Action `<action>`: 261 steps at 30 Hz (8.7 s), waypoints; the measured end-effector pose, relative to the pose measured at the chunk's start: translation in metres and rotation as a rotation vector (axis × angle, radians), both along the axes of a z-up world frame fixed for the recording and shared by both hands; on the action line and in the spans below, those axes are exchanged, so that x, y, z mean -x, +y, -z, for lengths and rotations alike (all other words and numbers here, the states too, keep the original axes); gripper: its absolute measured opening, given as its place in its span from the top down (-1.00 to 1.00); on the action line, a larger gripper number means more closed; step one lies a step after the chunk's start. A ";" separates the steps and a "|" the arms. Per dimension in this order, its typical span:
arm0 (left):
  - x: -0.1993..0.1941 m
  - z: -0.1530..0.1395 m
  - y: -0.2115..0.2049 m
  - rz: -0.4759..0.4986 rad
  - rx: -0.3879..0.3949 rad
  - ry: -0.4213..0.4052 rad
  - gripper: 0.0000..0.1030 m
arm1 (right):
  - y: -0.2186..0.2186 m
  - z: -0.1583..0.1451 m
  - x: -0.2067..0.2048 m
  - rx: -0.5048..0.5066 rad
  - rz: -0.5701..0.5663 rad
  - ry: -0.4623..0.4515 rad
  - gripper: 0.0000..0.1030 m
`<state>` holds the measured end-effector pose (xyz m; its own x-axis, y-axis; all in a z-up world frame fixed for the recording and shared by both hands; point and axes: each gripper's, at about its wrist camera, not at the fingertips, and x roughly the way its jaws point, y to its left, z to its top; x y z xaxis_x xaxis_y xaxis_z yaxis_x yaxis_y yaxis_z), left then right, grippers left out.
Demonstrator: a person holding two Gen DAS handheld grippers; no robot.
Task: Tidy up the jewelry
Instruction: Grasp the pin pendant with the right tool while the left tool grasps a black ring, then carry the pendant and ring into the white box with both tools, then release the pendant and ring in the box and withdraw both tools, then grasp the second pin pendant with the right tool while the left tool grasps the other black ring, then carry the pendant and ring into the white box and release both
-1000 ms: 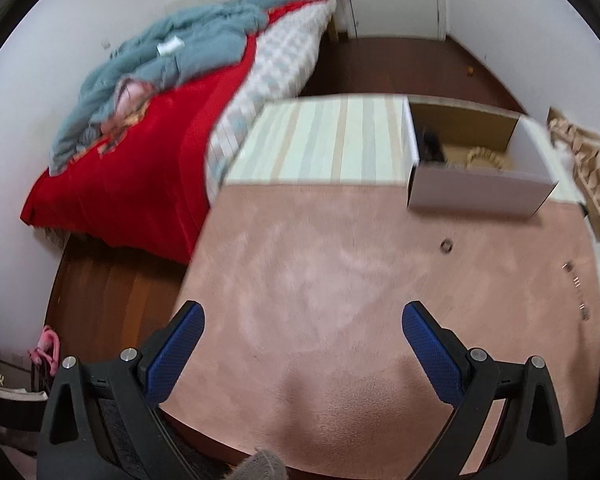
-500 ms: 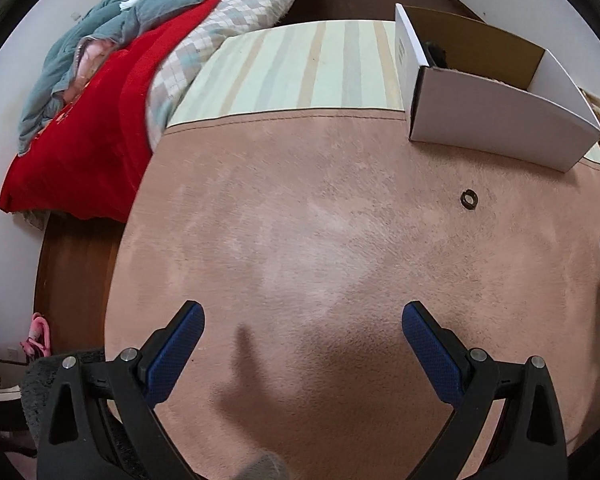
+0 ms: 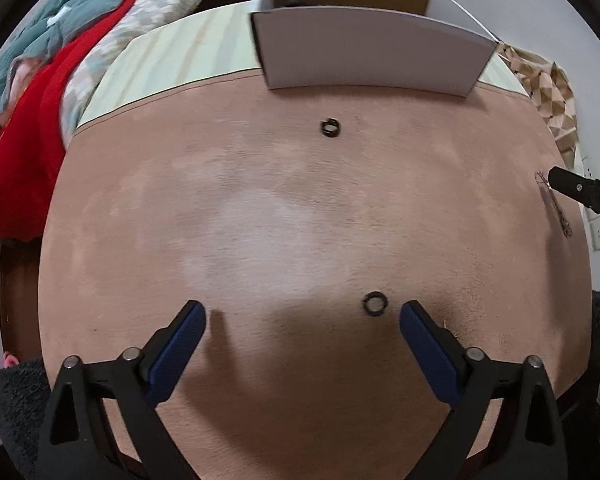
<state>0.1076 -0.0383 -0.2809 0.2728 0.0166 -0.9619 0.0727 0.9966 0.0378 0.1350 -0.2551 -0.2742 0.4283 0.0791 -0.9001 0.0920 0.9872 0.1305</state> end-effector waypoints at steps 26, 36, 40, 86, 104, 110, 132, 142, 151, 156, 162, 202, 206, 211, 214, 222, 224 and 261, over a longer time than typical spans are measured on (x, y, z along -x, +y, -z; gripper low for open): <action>-0.005 -0.042 -0.017 0.103 0.070 -0.097 0.82 | 0.004 -0.062 0.010 -0.090 -0.007 -0.098 0.77; -0.034 -0.127 -0.009 0.114 0.108 -0.250 0.82 | 0.011 -0.137 0.002 -0.164 -0.033 -0.218 0.77; -0.057 -0.160 -0.004 0.113 0.119 -0.310 0.82 | 0.019 -0.177 -0.014 -0.198 -0.052 -0.276 0.77; -0.215 -0.136 0.054 -0.071 0.102 -0.222 -0.86 | 0.072 -0.102 -0.170 -0.037 -0.139 0.028 -0.89; -0.124 -0.164 0.059 -0.075 -0.052 -0.306 -0.92 | 0.094 -0.136 -0.098 0.137 -0.133 -0.017 -1.00; -0.094 -0.198 0.060 -0.078 -0.058 -0.371 -0.92 | 0.095 -0.177 -0.069 0.153 -0.129 -0.092 -1.00; -0.022 -0.261 0.063 -0.139 -0.021 -0.475 -0.92 | 0.089 -0.264 0.022 0.137 -0.111 -0.233 -1.00; -0.006 -0.187 0.080 -0.197 -0.081 -0.341 -0.92 | 0.086 -0.171 0.034 0.034 -0.136 -0.047 -1.00; 0.001 -0.047 0.092 -0.172 -0.225 0.006 -0.92 | 0.102 -0.030 0.058 -0.055 -0.169 0.217 -0.35; 0.007 -0.019 0.100 -0.187 -0.188 0.081 -0.92 | 0.128 0.002 0.068 -0.047 -0.217 0.251 0.01; 0.009 -0.009 0.105 -0.198 -0.183 0.100 -0.92 | 0.147 0.015 0.072 0.009 -0.246 0.257 0.44; -0.015 -0.024 0.126 -0.238 -0.159 0.065 -0.92 | 0.132 0.015 0.048 -0.175 -0.271 0.252 0.40; -0.013 -0.026 0.134 -0.252 -0.153 0.060 -0.92 | 0.146 0.015 0.055 -0.070 -0.296 0.225 0.85; -0.014 -0.036 0.127 -0.236 -0.140 0.038 -0.92 | 0.137 0.012 0.054 -0.100 -0.268 0.206 0.85; -0.020 -0.042 0.113 -0.206 -0.118 0.019 -0.92 | 0.106 -0.002 0.045 -0.150 -0.183 0.175 0.85; -0.066 -0.033 0.051 -0.108 0.034 0.023 -0.91 | 0.037 -0.020 0.005 -0.170 -0.030 0.122 0.85; -0.078 -0.028 0.037 -0.086 0.049 0.024 -0.91 | 0.025 -0.020 -0.001 -0.167 -0.008 0.115 0.85; -0.117 -0.115 -0.004 0.066 0.102 -0.182 0.82 | 0.032 -0.088 -0.053 -0.231 -0.018 -0.043 0.85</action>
<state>0.2247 -0.0427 -0.1658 0.4391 -0.1021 -0.8926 0.1393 0.9892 -0.0446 0.1881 -0.2235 -0.1859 0.4622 0.2891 -0.8383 0.0638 0.9321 0.3566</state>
